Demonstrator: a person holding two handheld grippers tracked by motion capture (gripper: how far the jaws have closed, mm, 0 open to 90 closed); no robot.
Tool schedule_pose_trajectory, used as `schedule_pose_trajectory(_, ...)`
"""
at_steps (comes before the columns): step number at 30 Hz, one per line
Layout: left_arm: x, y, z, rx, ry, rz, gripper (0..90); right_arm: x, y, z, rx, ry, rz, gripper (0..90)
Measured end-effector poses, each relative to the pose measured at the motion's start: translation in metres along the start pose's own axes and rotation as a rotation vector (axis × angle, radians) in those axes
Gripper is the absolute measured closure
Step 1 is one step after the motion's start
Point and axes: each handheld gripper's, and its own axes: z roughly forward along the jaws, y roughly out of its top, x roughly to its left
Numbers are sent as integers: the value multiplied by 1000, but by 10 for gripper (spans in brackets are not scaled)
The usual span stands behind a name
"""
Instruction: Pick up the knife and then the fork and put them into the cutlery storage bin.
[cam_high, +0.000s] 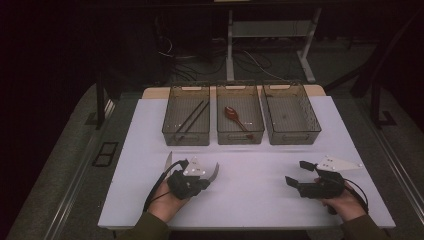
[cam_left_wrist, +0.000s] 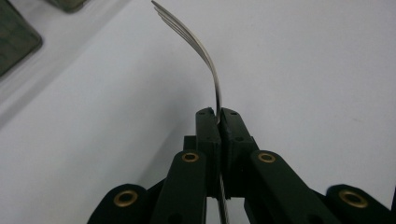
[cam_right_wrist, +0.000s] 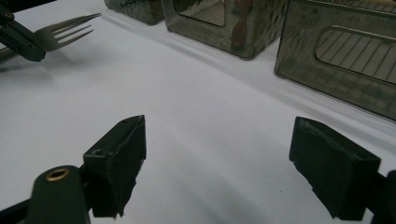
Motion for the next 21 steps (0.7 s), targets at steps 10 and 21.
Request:
schedule_pose_trajectory(10, -8, 26, 4, -34, 15, 89, 871, -2, 14, -5, 25, 58, 58, 190)
schedule_pose_trajectory(21, -12, 56, 12, -81, 29, 124, 871, 6, 36, 3, 60, 161, 80, 241)
